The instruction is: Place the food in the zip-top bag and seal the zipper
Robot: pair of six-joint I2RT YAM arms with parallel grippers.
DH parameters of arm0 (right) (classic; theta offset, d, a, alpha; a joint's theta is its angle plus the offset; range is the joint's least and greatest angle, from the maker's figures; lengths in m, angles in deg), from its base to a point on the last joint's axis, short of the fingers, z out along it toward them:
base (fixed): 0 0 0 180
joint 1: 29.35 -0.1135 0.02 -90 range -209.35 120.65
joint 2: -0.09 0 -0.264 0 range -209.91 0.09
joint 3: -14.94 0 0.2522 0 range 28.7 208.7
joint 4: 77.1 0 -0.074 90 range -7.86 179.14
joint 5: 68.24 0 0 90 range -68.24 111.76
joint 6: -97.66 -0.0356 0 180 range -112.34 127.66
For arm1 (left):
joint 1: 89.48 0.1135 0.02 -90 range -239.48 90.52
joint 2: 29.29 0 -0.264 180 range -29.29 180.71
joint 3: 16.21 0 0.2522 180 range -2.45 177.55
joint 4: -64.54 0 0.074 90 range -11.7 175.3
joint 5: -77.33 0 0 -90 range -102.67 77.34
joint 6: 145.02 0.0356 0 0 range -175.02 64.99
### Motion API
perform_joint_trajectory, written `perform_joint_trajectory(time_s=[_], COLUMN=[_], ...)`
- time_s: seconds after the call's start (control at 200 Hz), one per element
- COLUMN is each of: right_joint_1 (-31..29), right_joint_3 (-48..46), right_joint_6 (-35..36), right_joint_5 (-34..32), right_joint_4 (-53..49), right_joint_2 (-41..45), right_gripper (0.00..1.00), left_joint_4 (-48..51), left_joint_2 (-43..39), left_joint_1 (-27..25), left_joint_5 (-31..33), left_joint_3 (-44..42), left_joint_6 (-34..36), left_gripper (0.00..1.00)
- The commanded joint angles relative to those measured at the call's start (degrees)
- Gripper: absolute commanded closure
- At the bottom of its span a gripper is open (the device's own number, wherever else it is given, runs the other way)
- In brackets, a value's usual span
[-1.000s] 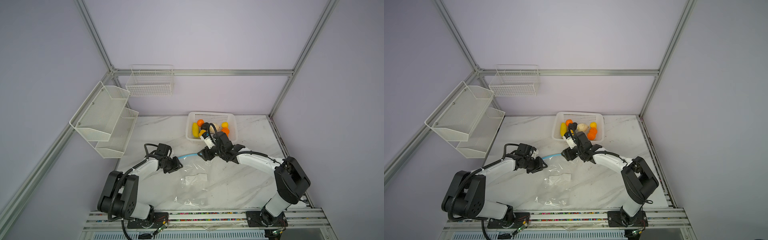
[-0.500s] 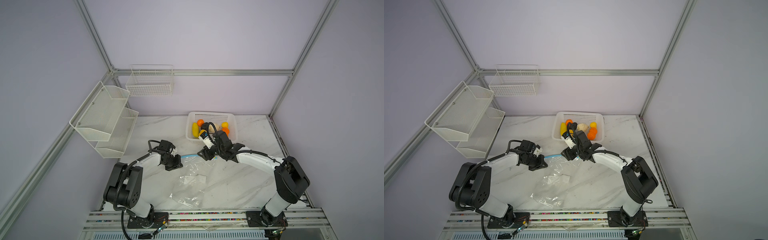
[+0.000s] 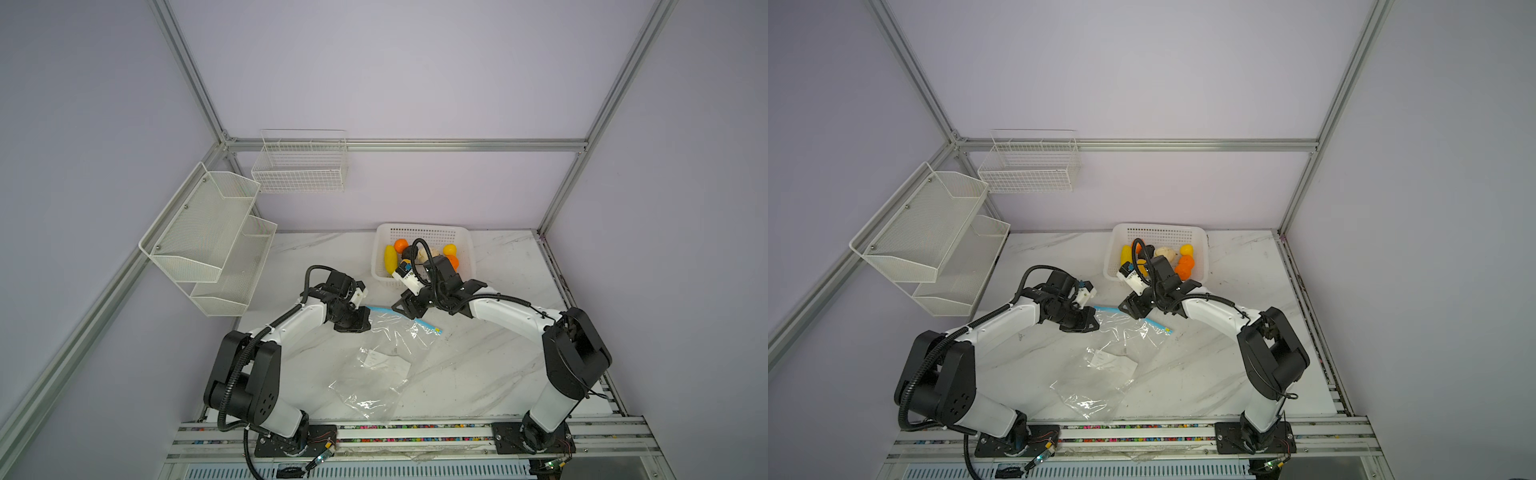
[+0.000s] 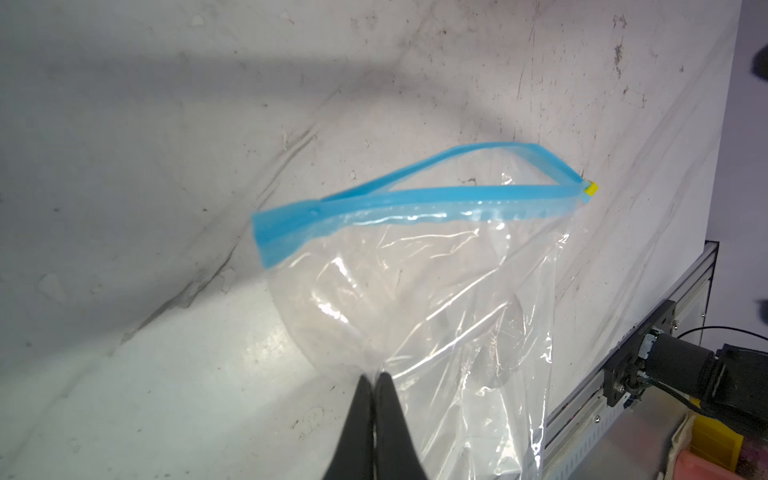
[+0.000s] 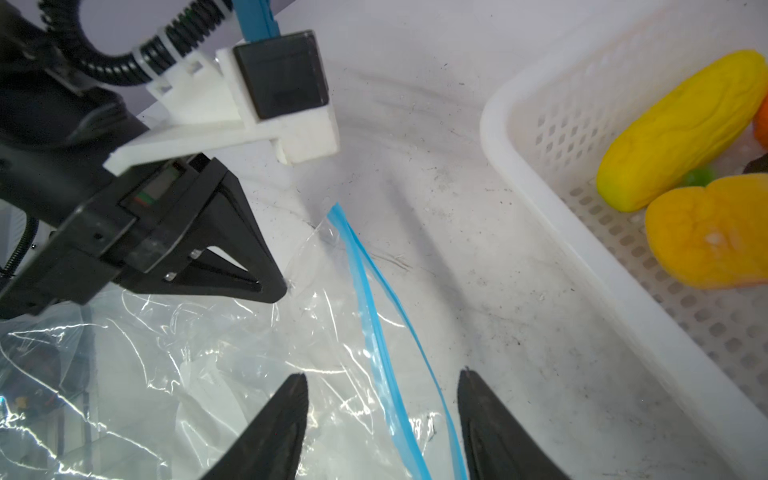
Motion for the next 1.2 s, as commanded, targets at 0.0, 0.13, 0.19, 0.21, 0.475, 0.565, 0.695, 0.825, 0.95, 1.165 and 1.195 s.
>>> perform_joint_trajectory(time_s=[0.0, 0.13, 0.19, 0.21, 0.475, 0.565, 0.695, 0.825, 0.95, 1.165, 1.195], right_joint_1=[0.22, 0.60, 0.92, 0.99, 1.02, 1.02, 1.02, 1.02, 1.02, 1.02, 1.02], right_joint_3=[0.05, -2.14, -2.30, -2.23, -0.07, 0.58, 1.82, 2.37, 3.17, 3.10, 2.91], right_joint_6=[0.09, -1.00, -1.57, -1.76, -2.00, -1.89, 0.59, 0.73, 0.73, 0.22, 0.12], right_joint_5=[4.08, 2.74, 2.86, 3.07, 6.33, 7.99, 8.79, 7.20, 8.23, 8.76, 8.78], right_joint_4=[-4.40, -4.85, -5.24, -5.25, -5.29, -5.46, -7.39, -7.67, -7.55, -7.66, -7.62], right_joint_2=[-1.50, -0.82, -0.71, -0.63, -2.20, -3.11, -4.43, -5.10, -5.73, -5.90, -5.82], right_gripper=[0.41, 0.43, 0.45, 0.46, 0.58, 0.63, 0.64, 0.60, 0.64, 0.83, 0.85], left_joint_4=[0.84, 0.75, 0.77, 0.76, 0.76, 0.74, 0.60, 0.34, 0.36, -0.23, -0.34], left_joint_2=[-2.54, -3.76, -3.98, -3.85, -2.88, -2.78, -2.86, -3.09, -2.54, -2.51, -2.67], left_joint_1=[0.00, -0.07, -0.24, -0.18, -0.59, -0.64, -0.72, -1.07, -1.20, -1.25, -1.21], left_joint_5=[2.41, 3.08, 3.03, 3.04, 2.45, 2.68, 2.89, 3.20, 3.26, 3.47, 3.63], left_joint_3=[5.85, 6.59, 7.09, 7.21, 8.78, 9.14, 9.30, 9.40, 9.49, 9.75, 9.74], left_joint_6=[3.61, 5.10, 5.33, 5.34, 5.78, 5.69, 5.94, 6.19, 6.13, 6.23, 6.23], left_gripper=[1.00, 1.00, 1.00, 1.00, 1.00, 1.00, 1.00, 1.00, 1.00, 0.98, 0.97])
